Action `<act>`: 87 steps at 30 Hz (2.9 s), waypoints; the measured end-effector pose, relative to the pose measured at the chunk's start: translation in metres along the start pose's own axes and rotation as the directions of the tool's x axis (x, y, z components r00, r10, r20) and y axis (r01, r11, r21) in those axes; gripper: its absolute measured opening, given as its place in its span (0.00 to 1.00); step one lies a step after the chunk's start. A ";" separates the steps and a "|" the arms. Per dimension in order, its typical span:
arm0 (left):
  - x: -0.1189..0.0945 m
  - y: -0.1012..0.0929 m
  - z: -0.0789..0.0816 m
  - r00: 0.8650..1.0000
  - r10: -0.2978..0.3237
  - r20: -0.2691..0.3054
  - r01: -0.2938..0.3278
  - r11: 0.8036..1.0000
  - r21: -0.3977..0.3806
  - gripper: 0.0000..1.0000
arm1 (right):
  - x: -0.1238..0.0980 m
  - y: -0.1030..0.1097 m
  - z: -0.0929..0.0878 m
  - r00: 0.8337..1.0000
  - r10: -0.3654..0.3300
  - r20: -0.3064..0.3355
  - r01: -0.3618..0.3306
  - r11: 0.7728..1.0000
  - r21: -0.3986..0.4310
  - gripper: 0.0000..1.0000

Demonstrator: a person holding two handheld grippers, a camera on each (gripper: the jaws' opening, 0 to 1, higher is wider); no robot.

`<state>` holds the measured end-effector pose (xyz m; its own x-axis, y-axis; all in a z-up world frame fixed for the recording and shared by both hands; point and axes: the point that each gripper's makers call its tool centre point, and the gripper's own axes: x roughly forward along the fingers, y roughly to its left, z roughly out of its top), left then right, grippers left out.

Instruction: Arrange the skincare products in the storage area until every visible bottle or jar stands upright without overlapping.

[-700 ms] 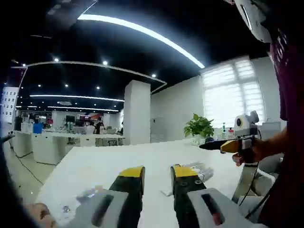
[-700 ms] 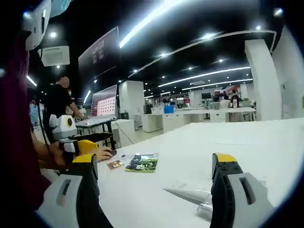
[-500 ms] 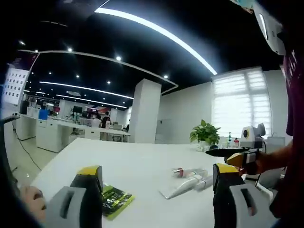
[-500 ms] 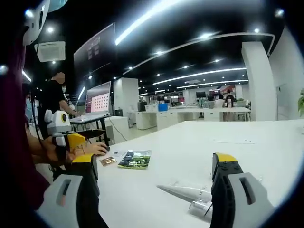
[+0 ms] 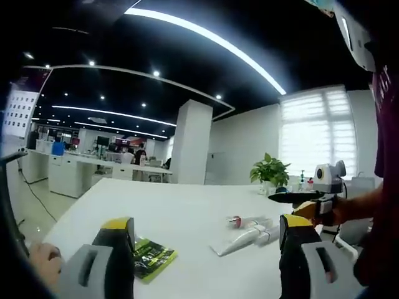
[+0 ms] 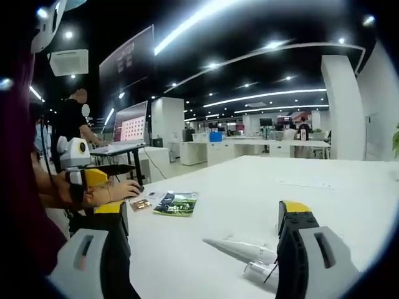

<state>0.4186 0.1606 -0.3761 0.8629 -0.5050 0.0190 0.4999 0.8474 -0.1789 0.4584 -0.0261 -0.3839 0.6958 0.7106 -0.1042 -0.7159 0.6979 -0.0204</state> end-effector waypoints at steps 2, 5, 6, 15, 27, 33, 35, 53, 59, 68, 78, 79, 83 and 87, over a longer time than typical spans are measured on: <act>0.000 -0.001 0.000 1.000 -0.001 -0.003 0.001 1.000 0.008 1.00 | 0.000 -0.003 -0.003 1.000 0.001 -0.017 -0.001 1.000 -0.003 1.00; -0.001 -0.001 0.001 1.000 0.002 -0.001 -0.002 1.000 0.008 1.00 | 0.000 -0.005 -0.009 0.997 0.019 -0.068 -0.019 1.000 0.011 0.96; -0.002 -0.001 0.001 1.000 0.009 0.004 -0.009 1.000 0.010 1.00 | 0.000 -0.006 -0.010 0.996 0.025 -0.083 -0.024 1.000 0.013 0.95; -0.006 -0.003 -0.003 1.000 0.007 0.001 -0.007 1.000 -0.006 1.00 | 0.014 -0.005 -0.020 0.956 0.158 -0.247 -0.180 0.981 -0.069 0.89; -0.009 -0.006 -0.006 1.000 0.006 -0.005 -0.006 1.000 -0.024 0.99 | 0.039 -0.036 -0.034 0.857 0.229 -0.461 -0.330 0.932 -0.149 0.80; -0.008 -0.009 -0.005 1.000 -0.010 -0.024 0.010 1.000 -0.008 0.97 | 0.045 -0.033 -0.062 0.742 0.310 -0.594 -0.472 0.871 -0.135 0.80; -0.009 -0.007 -0.006 1.000 -0.006 -0.027 0.006 1.000 -0.006 0.97 | 0.049 -0.035 -0.067 0.729 0.309 -0.611 -0.487 0.861 -0.145 0.78; -0.013 -0.007 -0.012 0.999 -0.004 -0.049 0.004 1.000 0.000 0.93 | 0.066 -0.050 -0.093 0.571 0.332 -0.750 -0.568 0.820 -0.070 0.62; -0.011 -0.009 -0.011 0.999 -0.009 -0.053 0.009 1.000 0.005 0.93 | 0.067 -0.051 -0.105 0.517 0.325 -0.792 -0.587 0.808 -0.051 0.58; -0.015 -0.004 -0.014 0.998 0.014 -0.059 -0.014 1.000 0.003 0.93 | 0.072 -0.050 -0.115 0.479 0.317 -0.818 -0.610 0.791 -0.051 0.47; -0.016 -0.003 -0.016 0.998 0.017 -0.067 -0.017 1.000 0.003 0.92 | 0.074 -0.049 -0.126 0.422 0.291 -0.859 -0.640 0.766 -0.054 0.40; -0.015 -0.003 -0.016 0.997 0.018 -0.069 -0.018 1.000 0.003 0.92 | 0.074 -0.049 -0.127 0.419 0.283 -0.863 -0.644 0.762 -0.064 0.37; -0.015 0.000 -0.018 0.997 0.020 -0.077 -0.019 1.000 0.004 0.91 | 0.075 -0.053 -0.130 0.416 0.255 -0.873 -0.640 0.764 -0.082 0.31; -0.016 0.001 -0.021 0.996 0.025 -0.088 -0.026 1.000 -0.003 0.91 | 0.076 -0.053 -0.131 0.410 0.242 -0.880 -0.645 0.758 -0.092 0.31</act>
<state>0.4037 0.1657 -0.3976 0.8653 -0.4961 -0.0723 0.4774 0.8595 -0.1827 0.5415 -0.0213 -0.5214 0.0605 0.3819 -0.9222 -0.9973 0.0624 -0.0395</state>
